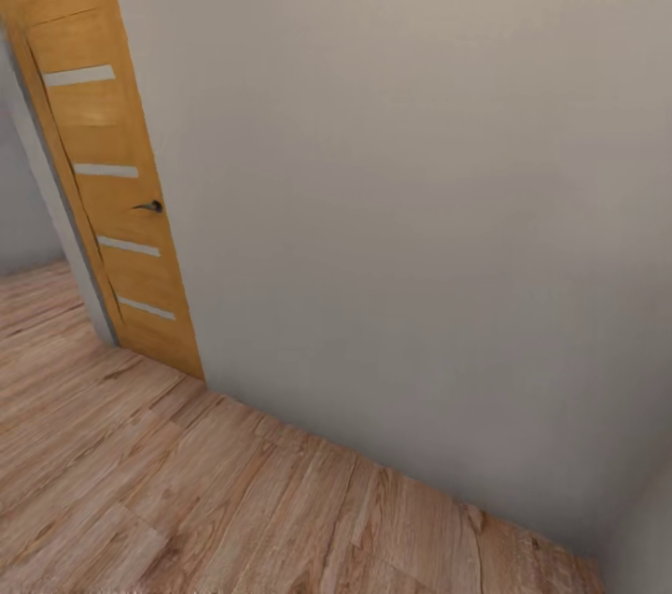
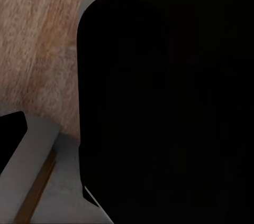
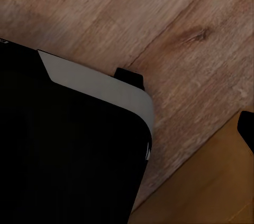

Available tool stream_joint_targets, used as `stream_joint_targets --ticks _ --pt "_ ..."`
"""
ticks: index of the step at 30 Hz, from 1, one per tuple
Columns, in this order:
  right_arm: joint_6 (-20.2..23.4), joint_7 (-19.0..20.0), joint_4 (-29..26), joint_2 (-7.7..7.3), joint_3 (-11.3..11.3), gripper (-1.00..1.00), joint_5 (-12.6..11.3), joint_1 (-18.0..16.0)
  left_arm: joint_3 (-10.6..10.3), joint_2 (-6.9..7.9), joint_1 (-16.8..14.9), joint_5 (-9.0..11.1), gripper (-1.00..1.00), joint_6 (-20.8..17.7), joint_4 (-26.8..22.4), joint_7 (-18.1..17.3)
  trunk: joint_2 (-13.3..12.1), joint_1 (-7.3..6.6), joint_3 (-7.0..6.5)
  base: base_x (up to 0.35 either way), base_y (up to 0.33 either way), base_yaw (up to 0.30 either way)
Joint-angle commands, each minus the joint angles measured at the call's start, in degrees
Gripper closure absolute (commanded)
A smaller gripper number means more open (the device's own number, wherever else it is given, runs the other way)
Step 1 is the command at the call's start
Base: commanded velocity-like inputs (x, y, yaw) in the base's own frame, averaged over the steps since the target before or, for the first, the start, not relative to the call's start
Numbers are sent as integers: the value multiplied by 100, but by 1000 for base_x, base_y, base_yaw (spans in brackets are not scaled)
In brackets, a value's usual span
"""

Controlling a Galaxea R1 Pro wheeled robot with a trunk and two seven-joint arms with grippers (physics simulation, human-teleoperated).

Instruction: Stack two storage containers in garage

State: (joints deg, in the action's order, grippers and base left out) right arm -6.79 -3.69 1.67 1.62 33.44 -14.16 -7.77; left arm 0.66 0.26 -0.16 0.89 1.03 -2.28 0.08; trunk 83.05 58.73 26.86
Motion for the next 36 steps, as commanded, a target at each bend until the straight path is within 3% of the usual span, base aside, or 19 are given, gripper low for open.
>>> stream_joint_targets --ticks 1,25,36 --pt "-33 -9 18 5 49 -100 -52 -6 5 0 -2 11 -100 11 0 3 3 0 5 0 0 274" --pt "-33 -9 18 5 49 -100 -55 -6 5 0 -2 16 -100 11 0 9 3 0 5 0 0 273" --pt "-29 -9 18 0 49 -100 -52 -6 5 0 -2 16 -100 11 0 1 3 0 5 262 0 35"
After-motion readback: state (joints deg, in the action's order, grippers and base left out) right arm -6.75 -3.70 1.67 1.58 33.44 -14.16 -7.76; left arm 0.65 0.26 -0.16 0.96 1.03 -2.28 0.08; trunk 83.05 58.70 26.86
